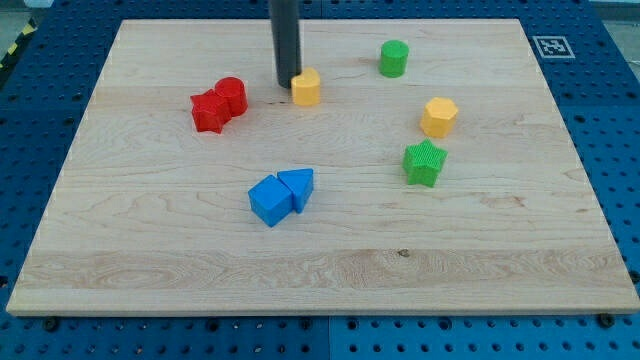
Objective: Push the yellow heart left side of the yellow hexagon
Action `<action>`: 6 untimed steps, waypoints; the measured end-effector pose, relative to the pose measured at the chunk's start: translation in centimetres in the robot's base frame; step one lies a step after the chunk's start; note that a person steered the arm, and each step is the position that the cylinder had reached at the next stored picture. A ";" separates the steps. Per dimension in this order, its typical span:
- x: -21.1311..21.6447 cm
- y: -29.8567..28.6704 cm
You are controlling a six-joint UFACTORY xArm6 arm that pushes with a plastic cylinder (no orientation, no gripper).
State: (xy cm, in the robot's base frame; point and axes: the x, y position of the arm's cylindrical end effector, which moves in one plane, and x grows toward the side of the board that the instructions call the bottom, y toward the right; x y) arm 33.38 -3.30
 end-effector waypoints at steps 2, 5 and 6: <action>3.7 5.1; 7.7 4.8; 7.7 7.9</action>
